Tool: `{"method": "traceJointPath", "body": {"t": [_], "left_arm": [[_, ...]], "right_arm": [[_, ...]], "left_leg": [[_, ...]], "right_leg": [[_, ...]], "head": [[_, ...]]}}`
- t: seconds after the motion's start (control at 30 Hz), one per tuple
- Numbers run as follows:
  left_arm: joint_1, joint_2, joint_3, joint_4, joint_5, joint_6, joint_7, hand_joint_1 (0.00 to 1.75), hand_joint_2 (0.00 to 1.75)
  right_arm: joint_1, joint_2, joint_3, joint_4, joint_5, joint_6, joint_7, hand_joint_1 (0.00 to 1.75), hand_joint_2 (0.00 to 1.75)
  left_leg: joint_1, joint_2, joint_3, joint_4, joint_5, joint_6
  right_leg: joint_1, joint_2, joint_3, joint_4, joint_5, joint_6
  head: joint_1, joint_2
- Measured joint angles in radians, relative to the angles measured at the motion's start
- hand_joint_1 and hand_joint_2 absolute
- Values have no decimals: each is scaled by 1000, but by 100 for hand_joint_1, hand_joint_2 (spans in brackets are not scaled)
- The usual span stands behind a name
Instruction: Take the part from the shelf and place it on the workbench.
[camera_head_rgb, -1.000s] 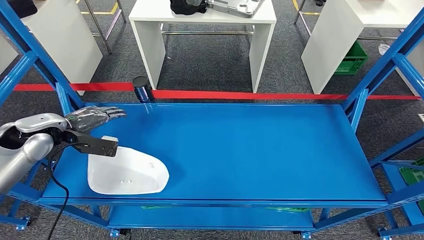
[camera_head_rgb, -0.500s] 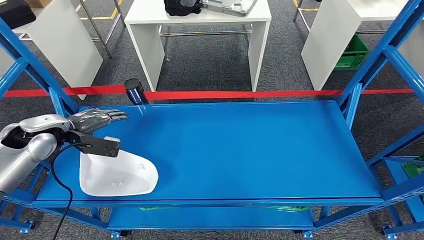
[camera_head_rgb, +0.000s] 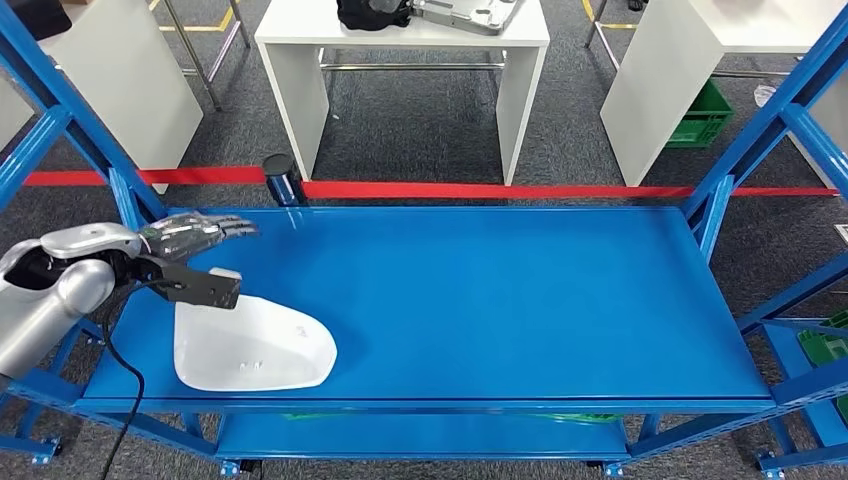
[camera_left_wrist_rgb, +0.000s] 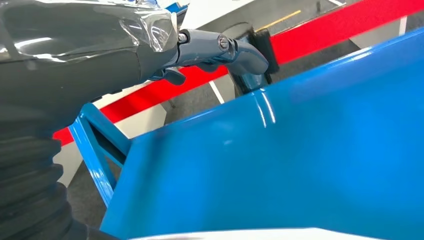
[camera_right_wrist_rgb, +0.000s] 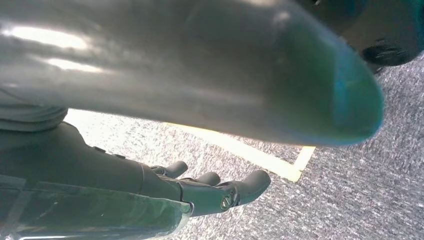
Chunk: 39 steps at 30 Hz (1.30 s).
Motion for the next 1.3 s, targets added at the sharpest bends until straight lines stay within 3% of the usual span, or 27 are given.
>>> {"method": "traceJointPath", "body": {"t": [0.07,0.1,0.13,0.2,0.23,0.3,0.43,0.47,0.57,0.6,0.63,0.67,0.7,0.77,0.8,0.93,1.0,1.07,1.1,1.13,1.17,1.23,1.3], "left_arm": [[-3,-6,-9,8,8,-19,0,0,175],[-5,-8,-15,15,13,-31,0,0,175],[-10,-11,-22,23,18,-43,0,0,175],[-29,-14,-38,49,29,-66,-5,0,175],[-41,-15,-48,65,35,-75,-10,0,175],[-63,-17,-69,103,42,-80,-27,0,175],[-84,-20,-108,163,46,-74,-52,0,175],[-89,-21,-117,175,48,-73,-55,0,175],[-99,-29,-144,207,52,-76,-56,0,175],[-99,-33,-154,216,53,-79,-56,0,175],[-99,-36,-163,223,53,-81,-56,0,175],[-100,-38,-170,228,54,-83,-55,0,175],[-101,-40,-176,232,54,-84,-55,0,175],[-108,-42,-186,238,55,-84,-55,0,175],[-111,-43,-191,241,55,-84,-55,0,175],[-118,-46,-205,250,55,-84,-55,0,175],[-121,-49,-209,252,55,-84,-55,0,175],[-120,-53,-217,254,55,-84,-55,0,175],[-118,-55,-220,256,55,-84,-55,0,175],[-117,-57,-223,257,55,-84,-55,0,175],[-116,-58,-225,259,55,-84,-55,0,175],[-117,-60,-226,261,55,-84,-55,0,175],[-119,-60,-226,262,55,-84,-55,0,175]], "right_arm": [[1,0,0,-1,0,1,0,0,0],[1,0,0,-2,0,2,0,0,0],[1,-1,0,-2,0,3,0,0,0],[1,-5,0,-1,0,-1,-1,0,0],[0,-8,0,1,0,-5,-1,0,0],[-1,-12,0,5,0,-12,-1,0,0],[-1,-13,0,9,0,-12,0,0,0],[-1,-13,0,9,0,-12,0,0,0],[-2,-12,1,9,0,-12,2,0,0],[-2,-12,1,10,0,-12,3,0,0],[-2,-13,1,11,0,-14,4,0,0],[-2,-13,1,12,0,-15,5,0,0],[-2,-13,1,13,0,-18,6,0,0],[-4,-14,2,14,0,-21,6,0,0],[-5,-14,2,15,0,-21,6,0,0],[-6,-14,2,19,0,-22,6,0,0],[-6,-15,3,20,0,-22,6,0,0],[-6,-16,3,23,0,-22,6,0,0],[-6,-16,3,24,0,-22,6,0,0],[-6,-16,3,25,0,-22,6,0,0],[-6,-17,3,26,0,-23,7,0,0],[-6,-19,4,27,0,-23,7,0,0],[-6,-21,4,28,0,-23,7,0,0]], "left_leg": [[-2,0,-2,1,0,1],[-3,0,-2,1,0,1],[-3,-1,-2,3,0,1],[-3,-3,-3,9,-3,-3],[-6,-4,-5,14,-6,-7],[-10,-4,-10,22,-10,-16],[-6,-4,-23,45,-27,-32],[-4,-4,-40,83,-50,-38],[2,-3,-132,279,-137,-51],[3,-3,-151,316,-144,-52],[4,-3,-151,313,-132,-52],[4,-3,-132,269,-102,-50],[4,-3,-96,196,-64,-46],[0,-4,-30,66,-19,-37],[-3,-4,-14,35,-13,-33],[-3,-3,-5,11,-6,-13],[1,-1,0,-2,3,-1],[-2,-2,-2,-2,4,3],[-3,-2,-2,-2,4,3],[-4,-3,-3,-1,4,3],[-4,-3,-3,0,3,2],[-5,-5,-4,8,0,-3],[-9,-6,-11,20,-6,-12]], "right_leg": [[-1,0,-67,137,-47,0],[-1,0,-81,166,-52,5],[-2,0,-73,148,-39,13],[-3,-1,-5,9,17,26],[-2,-2,30,-61,40,25],[0,-2,63,-128,61,12],[-4,-1,64,-131,68,-11],[-7,-1,65,-132,69,-15],[-6,0,65,-132,68,-18],[-6,0,65,-132,67,-18],[-6,0,66,-131,67,-18],[-6,0,68,-131,67,-18],[-5,0,70,-132,66,-18],[-1,1,70,-132,67,-16],[0,1,68,-133,68,-14],[3,0,57,-125,64,3],[3,-1,17,-43,23,0],[2,-1,-50,98,-32,-3],[1,-1,-74,147,-46,-1],[1,-1,-80,158,-44,5],[-1,-1,-64,124,-26,13],[-2,-2,8,-22,28,25],[-1,-2,57,-118,59,17]], "head": [[0,0],[0,0],[0,0],[1,0],[1,0],[0,0],[-2,0],[-3,0],[-5,0],[-5,0],[-5,0],[-5,0],[-5,0],[-5,0],[-4,0],[-4,0],[-1,0],[0,0],[0,0],[1,0],[1,0],[1,0],[0,0]]}}
